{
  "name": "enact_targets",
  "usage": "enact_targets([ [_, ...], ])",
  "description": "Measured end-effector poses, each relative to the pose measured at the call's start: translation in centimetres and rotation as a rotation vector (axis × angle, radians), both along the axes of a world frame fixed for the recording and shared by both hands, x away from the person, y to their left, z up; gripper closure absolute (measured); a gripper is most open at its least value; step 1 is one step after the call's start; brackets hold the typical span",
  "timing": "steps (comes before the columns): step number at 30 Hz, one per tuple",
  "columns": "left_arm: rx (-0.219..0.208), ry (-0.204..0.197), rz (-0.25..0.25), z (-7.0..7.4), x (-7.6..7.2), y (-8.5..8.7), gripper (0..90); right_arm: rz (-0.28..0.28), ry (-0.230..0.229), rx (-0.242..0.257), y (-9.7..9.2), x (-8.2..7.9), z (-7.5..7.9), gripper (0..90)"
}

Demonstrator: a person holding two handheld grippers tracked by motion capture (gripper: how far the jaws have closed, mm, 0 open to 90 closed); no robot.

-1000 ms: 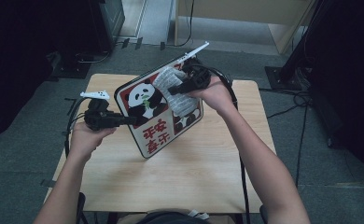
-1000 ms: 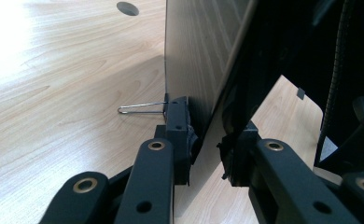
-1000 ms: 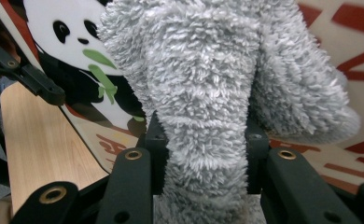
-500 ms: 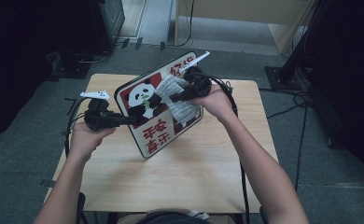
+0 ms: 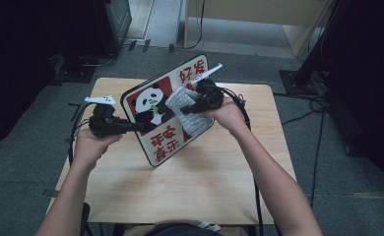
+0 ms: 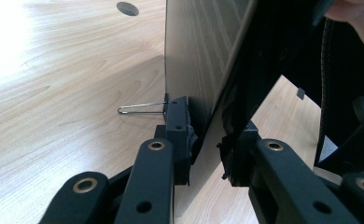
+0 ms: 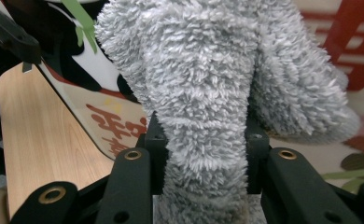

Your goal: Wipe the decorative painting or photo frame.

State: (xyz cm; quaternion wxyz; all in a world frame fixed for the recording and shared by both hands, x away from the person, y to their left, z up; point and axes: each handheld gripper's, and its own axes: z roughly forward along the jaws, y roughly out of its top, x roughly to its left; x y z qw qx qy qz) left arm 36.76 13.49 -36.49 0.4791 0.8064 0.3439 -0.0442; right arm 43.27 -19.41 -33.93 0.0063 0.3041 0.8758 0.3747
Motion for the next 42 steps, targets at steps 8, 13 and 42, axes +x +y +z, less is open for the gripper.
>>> enact_targets([
  [8, 0.000, 0.000, 0.001, 0.0, 0.0, 0.0, 75.9, -0.001, 0.019, 0.004, -0.3, -0.4, -1.9, 65.1],
  [13, 0.001, 0.000, 0.000, 0.0, 0.0, 0.0, 75.8, -0.001, 0.022, 0.003, -0.5, -0.5, -2.6, 65.1],
  [42, -0.002, -0.001, -0.002, 0.0, -0.1, -0.1, 75.7, -0.012, 0.075, -0.011, -1.3, -1.5, -8.2, 64.4],
])
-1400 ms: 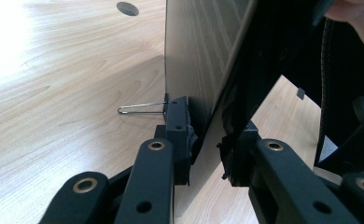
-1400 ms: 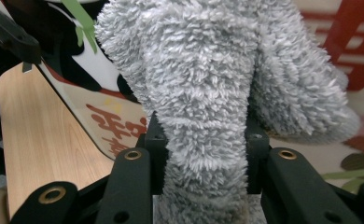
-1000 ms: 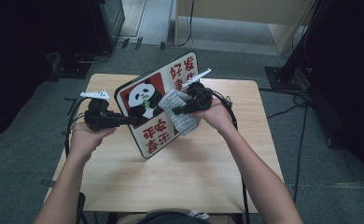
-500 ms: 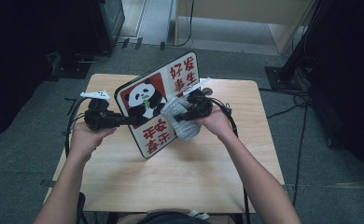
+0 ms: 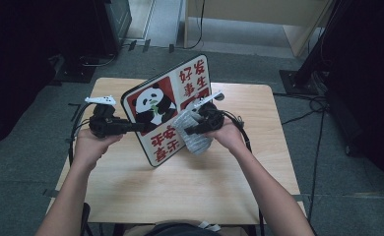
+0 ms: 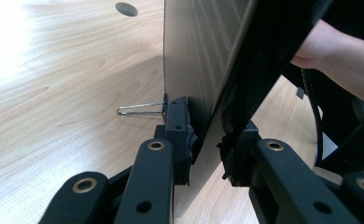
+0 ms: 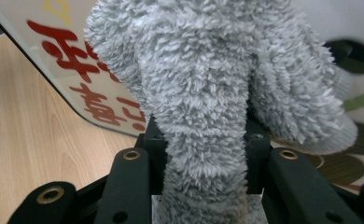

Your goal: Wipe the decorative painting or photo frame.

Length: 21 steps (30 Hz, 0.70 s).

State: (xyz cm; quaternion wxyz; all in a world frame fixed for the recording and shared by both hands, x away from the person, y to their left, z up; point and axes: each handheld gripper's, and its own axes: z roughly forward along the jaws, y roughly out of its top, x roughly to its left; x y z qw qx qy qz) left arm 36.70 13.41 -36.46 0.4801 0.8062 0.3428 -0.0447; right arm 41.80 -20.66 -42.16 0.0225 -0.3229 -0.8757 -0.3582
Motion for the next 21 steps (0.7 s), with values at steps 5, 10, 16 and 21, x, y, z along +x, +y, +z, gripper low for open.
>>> enact_targets([
  [5, -0.001, -0.001, 0.001, 0.0, 0.0, 0.0, 75.7, 0.001, 0.019, -0.023, 0.0, -0.1, -1.1, 64.4],
  [10, -0.001, -0.001, 0.001, 0.0, 0.0, 0.0, 75.7, -0.005, 0.030, -0.029, -0.1, -0.4, -2.0, 64.4],
  [16, 0.000, -0.002, 0.000, 0.0, 0.0, 0.0, 75.7, -0.013, 0.048, -0.030, -0.2, -0.5, -3.1, 64.5],
  [21, -0.001, -0.001, 0.000, 0.0, 0.0, 0.0, 75.6, -0.015, 0.063, -0.030, -0.4, -0.7, -4.0, 64.4],
])
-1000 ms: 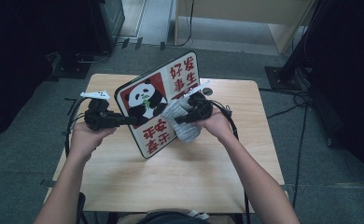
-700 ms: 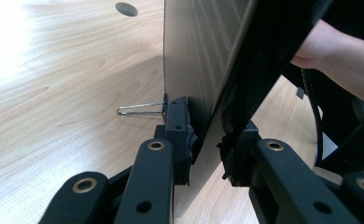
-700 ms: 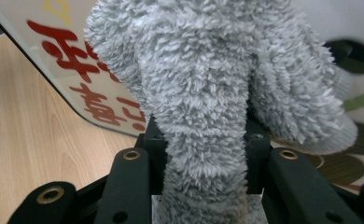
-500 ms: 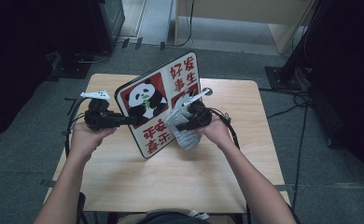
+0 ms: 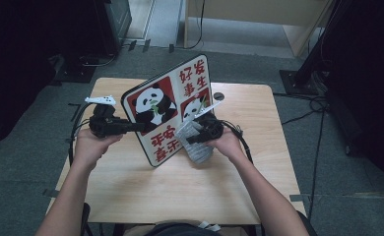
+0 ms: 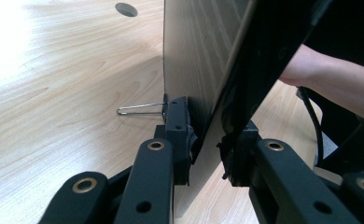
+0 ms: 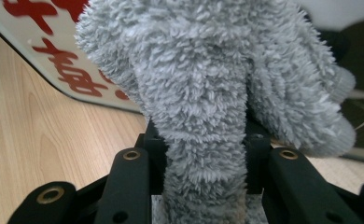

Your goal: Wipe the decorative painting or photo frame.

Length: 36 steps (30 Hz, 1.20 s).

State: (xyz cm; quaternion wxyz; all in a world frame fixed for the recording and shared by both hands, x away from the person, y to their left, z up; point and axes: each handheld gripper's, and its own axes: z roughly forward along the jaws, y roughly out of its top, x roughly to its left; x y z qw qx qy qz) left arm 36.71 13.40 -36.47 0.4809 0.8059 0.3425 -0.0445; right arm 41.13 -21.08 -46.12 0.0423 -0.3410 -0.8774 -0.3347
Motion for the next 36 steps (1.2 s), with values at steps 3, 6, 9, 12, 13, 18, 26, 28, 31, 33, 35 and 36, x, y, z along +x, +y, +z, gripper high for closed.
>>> enact_targets([
  [3, 0.001, -0.001, 0.000, 0.0, 0.0, 0.0, 75.7, -0.002, 0.022, -0.008, 0.0, -0.1, -0.6, 64.4],
  [6, -0.001, -0.001, 0.002, 0.0, 0.0, 0.0, 75.7, -0.001, 0.028, -0.009, 0.0, -0.2, -1.0, 64.4],
  [9, -0.002, -0.001, 0.003, 0.0, 0.0, 0.0, 75.6, -0.004, 0.026, -0.005, -0.1, -0.2, -1.0, 64.5],
  [12, -0.002, 0.000, 0.005, 0.0, 0.0, 0.0, 75.7, -0.008, 0.038, 0.000, -0.1, -0.3, -0.8, 64.6],
  [13, -0.001, -0.001, 0.005, 0.0, 0.0, 0.0, 75.7, -0.002, 0.028, -0.001, -0.2, -0.3, -0.8, 64.7],
  [18, 0.000, -0.001, 0.006, 0.0, 0.0, 0.0, 75.7, -0.010, 0.043, -0.002, -0.5, -0.3, -0.3, 65.1],
  [26, 0.001, -0.001, 0.007, 0.0, 0.0, 0.0, 75.8, -0.016, 0.010, 0.022, -0.8, -0.5, 1.7, 65.4],
  [28, 0.001, -0.001, 0.007, 0.0, 0.0, 0.0, 75.8, -0.014, 0.003, 0.021, -0.8, -0.5, 2.5, 65.4],
  [31, 0.001, -0.001, 0.007, 0.0, 0.0, 0.0, 75.8, -0.014, -0.008, 0.024, -0.8, -0.4, 3.8, 65.4],
  [33, 0.000, -0.001, 0.007, 0.0, 0.0, 0.0, 75.8, -0.010, -0.018, 0.030, -0.8, -0.4, 4.5, 65.4],
  [35, -0.001, 0.000, 0.008, 0.0, 0.0, 0.0, 75.8, -0.008, -0.025, 0.034, -0.7, -0.3, 5.4, 65.4],
  [36, 0.000, 0.001, 0.008, 0.0, 0.0, 0.0, 75.8, -0.005, -0.030, 0.033, -0.7, -0.3, 5.9, 65.4],
])
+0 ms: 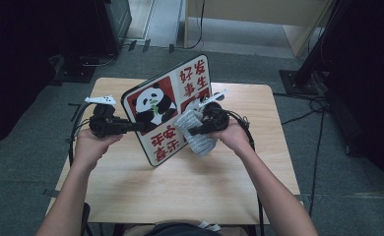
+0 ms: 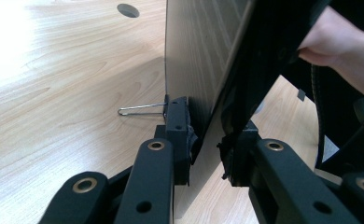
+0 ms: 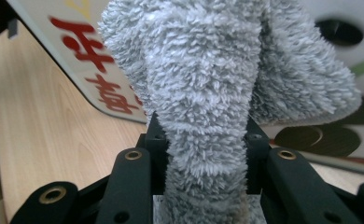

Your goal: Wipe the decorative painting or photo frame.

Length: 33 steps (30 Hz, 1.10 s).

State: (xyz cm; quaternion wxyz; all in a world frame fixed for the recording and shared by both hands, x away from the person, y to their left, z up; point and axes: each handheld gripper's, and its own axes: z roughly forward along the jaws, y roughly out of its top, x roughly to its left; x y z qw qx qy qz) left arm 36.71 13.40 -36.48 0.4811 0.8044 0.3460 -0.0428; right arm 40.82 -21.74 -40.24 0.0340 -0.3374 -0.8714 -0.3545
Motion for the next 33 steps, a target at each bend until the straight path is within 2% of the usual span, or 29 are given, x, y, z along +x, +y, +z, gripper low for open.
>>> enact_targets([
  [17, 0.000, 0.002, -0.002, 0.0, 0.0, 0.0, 75.7, 0.029, -0.078, 0.001, 1.0, 0.6, 6.8, 65.3],
  [25, 0.000, 0.001, -0.002, 0.0, 0.0, 0.0, 75.7, 0.039, -0.117, -0.014, 2.2, 0.6, 9.9, 65.3],
  [33, -0.001, 0.001, -0.001, 0.0, 0.0, 0.0, 75.7, 0.059, -0.149, -0.026, 3.6, 0.7, 12.4, 65.3],
])
